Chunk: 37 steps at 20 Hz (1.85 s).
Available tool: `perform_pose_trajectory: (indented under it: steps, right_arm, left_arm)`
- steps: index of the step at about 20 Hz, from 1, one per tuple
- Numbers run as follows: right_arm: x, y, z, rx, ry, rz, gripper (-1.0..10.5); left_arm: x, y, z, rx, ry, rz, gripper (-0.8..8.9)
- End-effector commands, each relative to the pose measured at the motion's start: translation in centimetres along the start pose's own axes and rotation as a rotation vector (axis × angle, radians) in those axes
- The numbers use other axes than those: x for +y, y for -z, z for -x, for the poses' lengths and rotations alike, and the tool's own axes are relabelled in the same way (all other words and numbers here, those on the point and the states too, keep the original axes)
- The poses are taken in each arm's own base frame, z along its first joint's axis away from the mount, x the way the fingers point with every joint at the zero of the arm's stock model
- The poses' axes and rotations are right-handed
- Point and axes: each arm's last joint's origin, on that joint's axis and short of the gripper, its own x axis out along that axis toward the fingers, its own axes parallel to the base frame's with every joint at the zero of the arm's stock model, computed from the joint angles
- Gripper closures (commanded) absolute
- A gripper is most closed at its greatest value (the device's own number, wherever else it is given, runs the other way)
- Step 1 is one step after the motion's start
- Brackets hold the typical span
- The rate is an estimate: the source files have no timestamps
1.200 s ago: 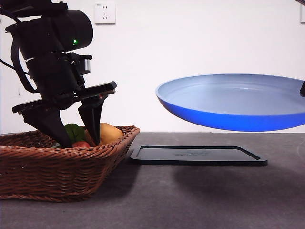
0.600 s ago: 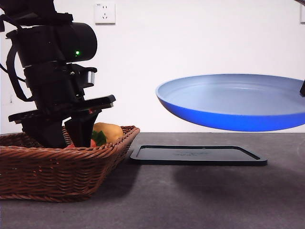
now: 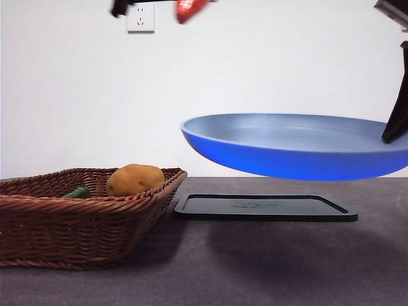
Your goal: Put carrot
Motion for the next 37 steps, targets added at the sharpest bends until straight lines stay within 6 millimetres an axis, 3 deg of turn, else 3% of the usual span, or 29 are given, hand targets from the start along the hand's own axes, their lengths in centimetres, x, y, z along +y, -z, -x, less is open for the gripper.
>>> perform_pose_trajectory:
  steps: [1,7,10,12,15,19,23,27,30,33,37]
  right_arm:
    - [0.7,-0.2,-0.3,0.009,-0.025,0.01,9.4]
    - [1.3,0.1,-0.6,0.034,-0.038,0.031,9.4]
    - [1.4,0.2,-0.6,0.035,-0.039,0.031,9.4]
    - [1.4,0.1,-0.6,0.036,-0.039,0.031,9.4]
    - [1.4,0.2,-0.6,0.036,-0.038,0.031,9.4]
    - [1.2,0.1,-1.0,0.047,-0.028,0.02,9.4]
    - [0.5,-1.2,-2.3,0.077,0.007,-0.017,9.4]
    - [-0.7,-4.6,-4.1,0.052,0.037,-0.037,9.4]
    - [-1.5,-8.0,-6.0,0.055,0.057,-0.047,9.4]
    - [-2.5,-11.4,-8.4,0.046,0.068,-0.064,9.4]
    - [-3.9,-15.0,-11.9,0.061,0.085,-0.097,9.4]
  left_arm:
    - [-1.1,1.4,-3.0,0.085,-0.032,-0.011,6.88]
    - [-0.5,5.7,-8.5,0.308,-0.117,-0.008,6.88]
    - [0.0,6.8,-9.1,0.39,-0.142,0.012,6.71]
    - [-0.1,6.8,-9.1,0.39,-0.136,-0.005,5.93]
    - [-0.3,6.6,-8.8,0.377,-0.135,0.006,5.76]
    - [-1.6,4.9,-6.1,0.305,-0.111,-0.004,5.76]
    - [-3.5,3.1,-0.8,0.219,-0.111,-0.025,5.76]
    - [-4.9,2.4,5.4,0.103,-0.26,-0.076,5.76]
    - [-5.7,2.5,8.9,0.022,-0.375,-0.095,5.47]
    - [-5.8,2.9,10.7,-0.008,-0.492,-0.099,4.88]
    - [-5.7,3.4,10.8,0.035,-0.514,-0.094,4.9]
